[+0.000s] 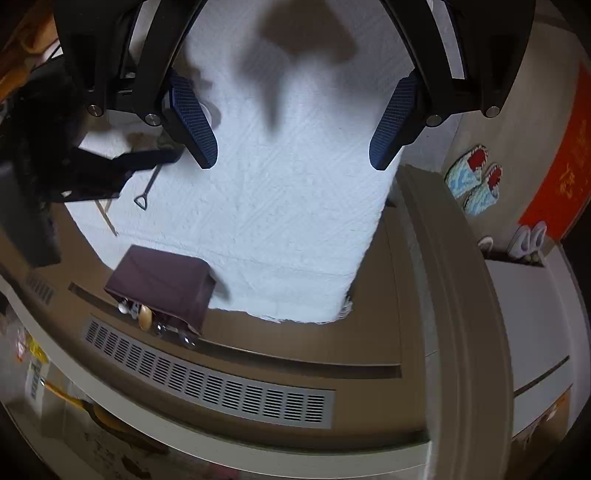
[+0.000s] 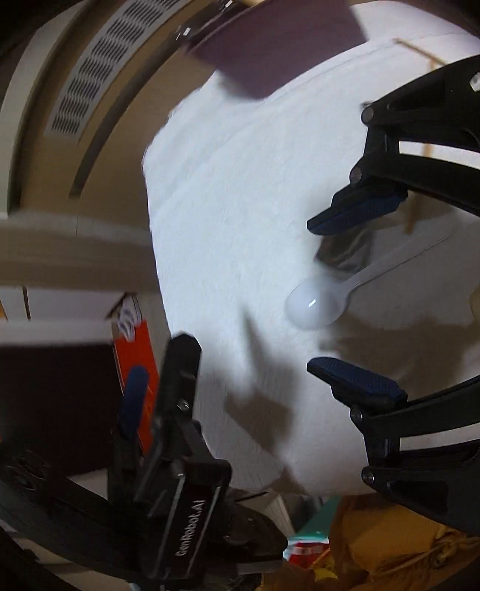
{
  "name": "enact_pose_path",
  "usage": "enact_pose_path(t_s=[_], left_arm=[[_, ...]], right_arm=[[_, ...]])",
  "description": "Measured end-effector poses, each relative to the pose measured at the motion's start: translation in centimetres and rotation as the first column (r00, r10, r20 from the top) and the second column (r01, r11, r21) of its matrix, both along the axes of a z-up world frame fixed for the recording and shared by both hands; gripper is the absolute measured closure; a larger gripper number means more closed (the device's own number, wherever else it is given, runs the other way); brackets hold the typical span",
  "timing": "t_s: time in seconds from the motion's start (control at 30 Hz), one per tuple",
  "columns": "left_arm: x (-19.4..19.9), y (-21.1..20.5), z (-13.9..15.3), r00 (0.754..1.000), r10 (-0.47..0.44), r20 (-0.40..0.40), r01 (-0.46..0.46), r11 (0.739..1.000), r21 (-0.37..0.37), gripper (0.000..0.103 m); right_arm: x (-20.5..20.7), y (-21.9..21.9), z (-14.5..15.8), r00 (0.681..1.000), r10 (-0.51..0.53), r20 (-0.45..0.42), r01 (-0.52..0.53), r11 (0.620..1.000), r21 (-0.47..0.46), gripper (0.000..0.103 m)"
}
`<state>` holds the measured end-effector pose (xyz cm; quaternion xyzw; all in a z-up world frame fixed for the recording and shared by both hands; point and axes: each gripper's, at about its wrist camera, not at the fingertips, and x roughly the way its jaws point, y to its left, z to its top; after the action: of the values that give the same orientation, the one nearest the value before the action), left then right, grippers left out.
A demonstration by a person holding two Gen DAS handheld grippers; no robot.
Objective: Organize utensils
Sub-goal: 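Lower the right gripper onto the white plastic spoon and grasp it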
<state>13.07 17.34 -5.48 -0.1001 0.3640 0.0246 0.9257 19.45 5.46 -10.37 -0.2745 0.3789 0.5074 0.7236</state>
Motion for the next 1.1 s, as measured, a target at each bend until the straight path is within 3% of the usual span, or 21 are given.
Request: enact_pose_path(t_s=[0.03, 0.13, 0.33, 0.4, 0.43, 0.63, 0.73, 0.83, 0.93, 1.0, 1.1], left_arm=[[-0.1, 0.6, -0.2, 1.0, 0.01, 0.0, -0.01, 1.0, -0.014, 0.018], [-0.4, 1.7, -1.0, 1.0, 0.028, -0.01, -0.029, 0.999, -0.044, 0.018], [-0.1, 1.7, -2.2, 0.999, 0.035, -0.038, -0.037, 0.997, -0.066, 0.018], [0.0, 1.4, -2.1, 0.999, 0.028, -0.039, -0.03, 0.997, -0.066, 0.018], [0.1, 1.2, -2.0, 0.999, 0.024, -0.039, -0.027, 0.998, -0.064, 0.018], [-0.1, -0.3, -1.0, 0.999, -0.02, -0.031, 0.019, 0.999, -0.042, 0.018], [0.1, -2.2, -1.1, 0.996, -0.085, -0.038, 0.083, 0.995, -0.056, 0.018], [0.4, -5.6, -1.4, 0.979, -0.2, -0.036, 0.199, 0.979, -0.041, 0.018], [0.9, -8.9, -2.0, 0.96, -0.279, -0.032, 0.278, 0.96, -0.038, 0.018], [1.7, -10.8, -2.7, 0.954, -0.294, -0.051, 0.292, 0.955, -0.053, 0.019], [3.1, -12.5, -3.8, 0.961, -0.259, -0.092, 0.256, 0.966, -0.044, 0.024]], right_arm=[[0.2, 0.5, -0.5, 1.0, 0.011, -0.009, -0.011, 1.0, -0.019, 0.051], [0.8, 1.4, -1.8, 0.999, 0.028, -0.029, -0.03, 0.997, -0.067, 0.051], [0.7, 0.5, -1.9, 0.998, 0.028, -0.049, -0.031, 0.997, -0.064, 0.052], [0.3, 0.2, -1.7, 0.998, 0.024, -0.05, -0.027, 0.998, -0.063, 0.067], [0.3, 0.0, -1.5, 0.998, 0.018, -0.064, -0.022, 0.998, -0.06, 0.069], [-0.4, -2.7, 2.2, 0.995, -0.051, -0.083, 0.054, 0.998, 0.036, 0.07], [0.1, -6.0, 4.5, 0.984, -0.169, -0.064, 0.173, 0.982, 0.07, 0.07], [1.3, -9.9, 5.9, 0.944, -0.331, -0.015, 0.331, 0.94, 0.08, 0.07], [2.3, -14.0, 6.1, 0.874, -0.486, 0.011, 0.484, 0.871, 0.082, 0.069], [2.9, -16.5, 5.7, 0.819, -0.574, 0.013, 0.571, 0.817, 0.082, 0.069], [2.9, -19.1, 4.9, 0.762, -0.648, -0.012, 0.645, 0.757, 0.101, 0.069]])
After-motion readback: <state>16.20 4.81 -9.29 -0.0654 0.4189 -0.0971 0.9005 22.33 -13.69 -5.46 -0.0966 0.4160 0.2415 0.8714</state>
